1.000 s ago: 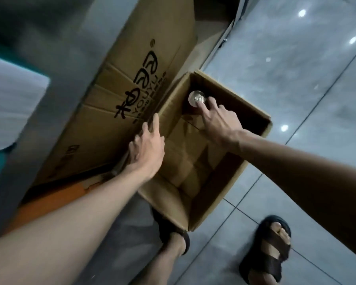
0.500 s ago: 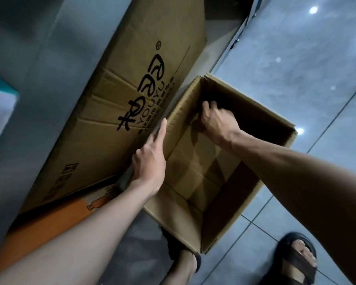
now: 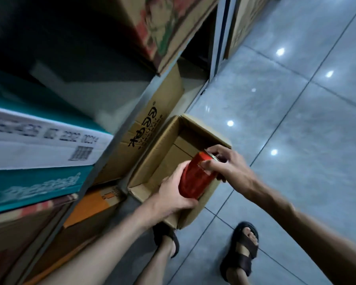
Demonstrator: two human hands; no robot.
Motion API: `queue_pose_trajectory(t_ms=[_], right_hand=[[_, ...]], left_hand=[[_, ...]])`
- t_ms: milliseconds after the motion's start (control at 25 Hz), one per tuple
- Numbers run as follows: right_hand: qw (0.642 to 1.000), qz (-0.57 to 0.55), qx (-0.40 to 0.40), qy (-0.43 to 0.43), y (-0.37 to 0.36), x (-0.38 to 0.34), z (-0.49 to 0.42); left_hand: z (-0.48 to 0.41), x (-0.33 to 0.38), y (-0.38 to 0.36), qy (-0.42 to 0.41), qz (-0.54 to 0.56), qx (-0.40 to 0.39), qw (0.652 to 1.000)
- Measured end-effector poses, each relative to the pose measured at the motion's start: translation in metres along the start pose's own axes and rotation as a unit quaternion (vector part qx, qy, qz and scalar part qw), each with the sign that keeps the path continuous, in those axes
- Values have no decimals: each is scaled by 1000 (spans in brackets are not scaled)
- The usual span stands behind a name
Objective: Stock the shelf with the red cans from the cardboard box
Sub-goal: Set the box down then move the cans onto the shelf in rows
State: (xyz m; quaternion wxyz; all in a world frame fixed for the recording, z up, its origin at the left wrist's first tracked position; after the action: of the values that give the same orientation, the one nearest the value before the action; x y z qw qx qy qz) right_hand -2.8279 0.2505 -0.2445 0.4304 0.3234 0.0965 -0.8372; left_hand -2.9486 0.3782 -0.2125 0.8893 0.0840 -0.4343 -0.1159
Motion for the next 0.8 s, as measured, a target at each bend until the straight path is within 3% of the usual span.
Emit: queue_pose_trajectory(t_ms=[120, 280, 440, 600, 800], right_hand=[[999, 14, 7, 51, 40, -79, 85], [980, 163, 18, 112, 79, -208, 207], [955, 254, -58, 139, 94, -320, 331], [949, 192, -195, 157, 76, -376, 437], [956, 119, -192, 186, 17, -399, 491]], left_hand=[[55, 102, 14, -24, 24, 63, 997], [136, 240, 41, -59, -9, 202, 977], [236, 334, 75, -120, -19, 287, 950], [337, 376, 100, -137, 61, 285, 947], [420, 382, 125, -138, 121, 330, 926]])
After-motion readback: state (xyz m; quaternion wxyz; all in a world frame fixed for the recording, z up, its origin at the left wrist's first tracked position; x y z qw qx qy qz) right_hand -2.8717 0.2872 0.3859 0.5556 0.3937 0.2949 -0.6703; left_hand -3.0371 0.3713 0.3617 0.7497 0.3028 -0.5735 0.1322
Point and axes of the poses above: each hand's wrist, its own z-axis away from the middle knuckle, its own y-axis out of the back of the hand, x = y × z, the point moved 3 cm from there along -z, towards the middle knuckle, and after that the axes turned 11 degrees about -y, right-handed, at the moved point
